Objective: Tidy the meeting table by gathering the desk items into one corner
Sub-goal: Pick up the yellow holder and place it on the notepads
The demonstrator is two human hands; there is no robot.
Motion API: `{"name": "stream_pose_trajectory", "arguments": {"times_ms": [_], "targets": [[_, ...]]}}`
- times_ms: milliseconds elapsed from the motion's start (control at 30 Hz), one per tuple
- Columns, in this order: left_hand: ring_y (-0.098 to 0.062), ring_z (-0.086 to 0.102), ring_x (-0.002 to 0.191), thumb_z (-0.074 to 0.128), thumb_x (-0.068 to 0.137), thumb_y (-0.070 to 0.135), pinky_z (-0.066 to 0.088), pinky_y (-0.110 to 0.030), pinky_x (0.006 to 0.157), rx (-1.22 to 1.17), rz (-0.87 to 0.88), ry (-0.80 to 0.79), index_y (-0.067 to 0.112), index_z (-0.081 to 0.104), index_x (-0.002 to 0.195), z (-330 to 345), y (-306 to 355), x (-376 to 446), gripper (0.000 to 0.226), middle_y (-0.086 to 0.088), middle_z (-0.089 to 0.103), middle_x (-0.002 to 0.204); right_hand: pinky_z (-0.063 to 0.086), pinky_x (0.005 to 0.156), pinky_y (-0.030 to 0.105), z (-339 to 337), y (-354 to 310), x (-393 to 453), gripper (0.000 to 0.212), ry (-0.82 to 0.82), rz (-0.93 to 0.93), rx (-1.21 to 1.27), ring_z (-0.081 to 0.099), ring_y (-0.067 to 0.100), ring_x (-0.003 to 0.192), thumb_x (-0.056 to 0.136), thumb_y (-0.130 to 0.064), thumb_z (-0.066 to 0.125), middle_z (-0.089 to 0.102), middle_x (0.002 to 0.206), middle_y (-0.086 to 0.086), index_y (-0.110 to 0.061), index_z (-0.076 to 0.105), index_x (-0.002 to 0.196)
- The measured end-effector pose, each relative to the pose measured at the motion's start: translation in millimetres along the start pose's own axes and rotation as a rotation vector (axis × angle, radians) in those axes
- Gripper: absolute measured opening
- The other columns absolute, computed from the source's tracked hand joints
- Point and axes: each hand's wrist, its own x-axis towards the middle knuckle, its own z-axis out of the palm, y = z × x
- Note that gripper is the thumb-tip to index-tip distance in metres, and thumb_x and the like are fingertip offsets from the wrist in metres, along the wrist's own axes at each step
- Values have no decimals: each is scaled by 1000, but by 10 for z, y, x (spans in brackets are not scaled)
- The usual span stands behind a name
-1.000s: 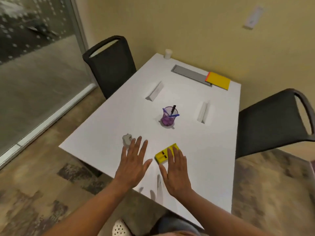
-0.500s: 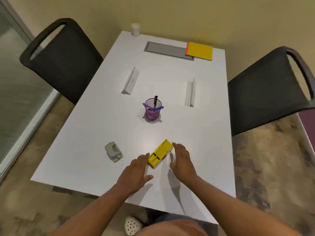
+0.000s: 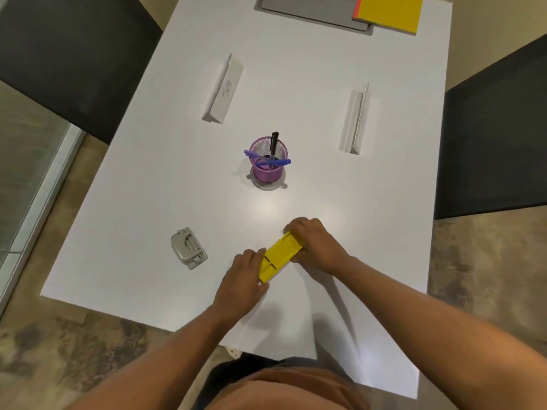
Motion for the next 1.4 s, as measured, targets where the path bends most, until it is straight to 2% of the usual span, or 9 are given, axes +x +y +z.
{"name": "stream_pose_trajectory", "arguments": {"times_ms": [133, 233, 367, 533, 733, 900, 1100, 1300, 1400], "targets": [[-27, 59, 125, 78, 91, 21, 47, -33, 99, -350, -95, 59, 18, 49, 155, -251, -59, 37, 71, -8, 59, 137, 50, 93, 34, -104, -4, 1, 68, -39, 91, 270, 61, 17, 106, 66, -32, 97, 65, 120, -1, -24, 66, 126], [-23, 68, 115, 86, 87, 29, 59, -45, 97, -609, -183, 68, 28, 57, 148, -562, -55, 45, 68, -2, 64, 134, 57, 87, 31, -169, -114, -93, 59, -10, 210, 517, 66, 12, 103, 75, -42, 93, 68, 119, -6, -31, 66, 127], [-24, 76, 97, 84, 84, 42, 63, -47, 87, -878, -179, 55, 35, 68, 128, -873, 21, 19, 47, -7, 75, 114, 56, 73, 30, -203, -428, -290, 34, 154, 278, 780, 68, 17, 82, 88, -55, 77, 72, 99, 3, -33, 70, 113], [-20, 77, 84, 76, 94, 41, 62, -34, 74, -990, -94, 66, 31, 76, 104, -989, 182, -155, 14, 2, 79, 98, 57, 69, 36, -104, -888, -668, 31, 337, 371, 839, 72, 14, 79, 95, -51, 70, 75, 97, 3, -24, 68, 109], [-25, 74, 80, 73, 87, 46, 64, -38, 74, -1005, 47, -67, 18, 73, 103, -902, 371, -524, 33, -6, 77, 95, 56, 66, 31, 19, -1353, -1413, 29, 585, 452, 910, 73, 15, 81, 100, -43, 67, 75, 104, 4, -18, 66, 115], [-25, 75, 85, 68, 102, 32, 65, -41, 79, -962, 176, -189, 14, 69, 108, -618, 648, -852, 18, -10, 75, 101, 58, 66, 30, 242, -1584, -2114, 21, 780, 561, 940, 73, 14, 79, 102, -34, 67, 75, 104, 6, -20, 67, 117], [-26, 77, 93, 62, 105, 33, 66, -40, 84, -868, 303, -338, 16, 65, 115, -273, 1126, -1271, 20, -9, 75, 109, 56, 66, 34, 475, -1743, -2914, 20, 1031, 668, 968, 72, 15, 77, 102, -31, 68, 75, 102, 5, -19, 67, 117], [-34, 76, 92, 61, 106, 26, 65, -47, 85, -815, 428, -478, 10, 66, 109, 56, 1704, -1579, 17, -15, 75, 105, 54, 67, 33, 656, -1725, -3703, 16, 1226, 716, 965, 71, 11, 76, 102, -29, 68, 74, 97, 0, -25, 67, 118], [-34, 76, 91, 67, 101, 33, 65, -46, 84, -795, 467, -534, 13, 67, 105, 311, 2013, -1750, 21, -12, 75, 101, 56, 67, 31, 773, -1635, -4111, 17, 1304, 732, 991, 71, 14, 78, 102, -29, 68, 75, 94, -4, -27, 68, 119]]}}
